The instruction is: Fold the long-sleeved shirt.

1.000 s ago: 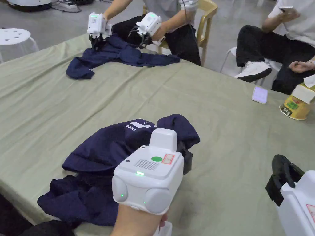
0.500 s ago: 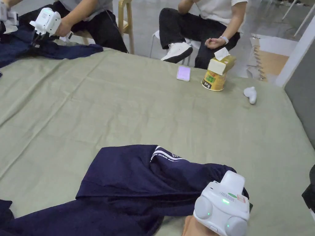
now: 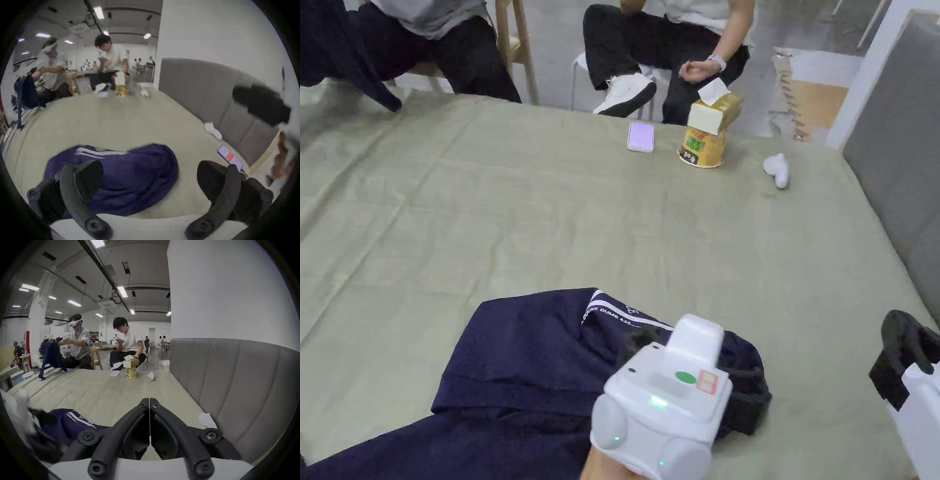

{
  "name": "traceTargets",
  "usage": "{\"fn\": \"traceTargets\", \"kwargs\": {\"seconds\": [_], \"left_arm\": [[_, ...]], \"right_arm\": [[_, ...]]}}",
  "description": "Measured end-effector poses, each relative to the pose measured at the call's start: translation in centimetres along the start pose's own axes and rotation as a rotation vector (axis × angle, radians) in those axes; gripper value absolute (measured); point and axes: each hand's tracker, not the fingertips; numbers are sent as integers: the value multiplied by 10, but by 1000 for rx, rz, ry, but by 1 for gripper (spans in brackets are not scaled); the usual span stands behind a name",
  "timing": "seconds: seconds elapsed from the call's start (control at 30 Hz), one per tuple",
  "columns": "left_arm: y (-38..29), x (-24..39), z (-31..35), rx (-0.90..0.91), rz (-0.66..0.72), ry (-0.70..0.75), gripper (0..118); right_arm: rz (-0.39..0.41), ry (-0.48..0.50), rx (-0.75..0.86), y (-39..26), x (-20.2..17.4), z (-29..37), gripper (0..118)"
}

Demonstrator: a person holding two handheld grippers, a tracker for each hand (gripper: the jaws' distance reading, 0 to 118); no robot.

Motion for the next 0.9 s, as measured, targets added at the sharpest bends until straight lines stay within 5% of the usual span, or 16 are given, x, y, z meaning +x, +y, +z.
{"fn": "traceTargets", "kwargs": {"seconds": [0.13, 0.17, 0.23, 0.27, 0.47, 0.5, 0.6, 0.73, 0.9], "left_arm": [[4, -82, 39, 27, 114, 141, 96], [2, -98, 45, 42, 117, 189, 79], [-6, -132, 49, 50, 112, 299, 18], [-11, -149, 48, 14, 123, 351, 12], [-34, -198, 57, 3, 218, 408, 8], [-36, -202, 58, 4, 226, 404, 8], [-40, -204, 60, -8, 238, 404, 8], [-49, -208, 54, -40, 251, 407, 9], [-65, -214, 43, -116, 267, 411, 12]], "right_arm": [[2, 45, 9, 0, -18, 2, 0], [5, 53, 8, 0, -22, 2, 0], [5, 64, 3, -4, -31, 2, 0], [2, 76, -7, -7, -34, 3, 0], [17, 99, -96, -35, -44, 5, 8], [10, 107, -120, -38, -43, 4, 26], [-45, 138, -238, -51, -38, -13, 118], [-137, 168, -378, -78, -25, -55, 117], [-150, 175, -542, -101, -37, -120, 115]]}}
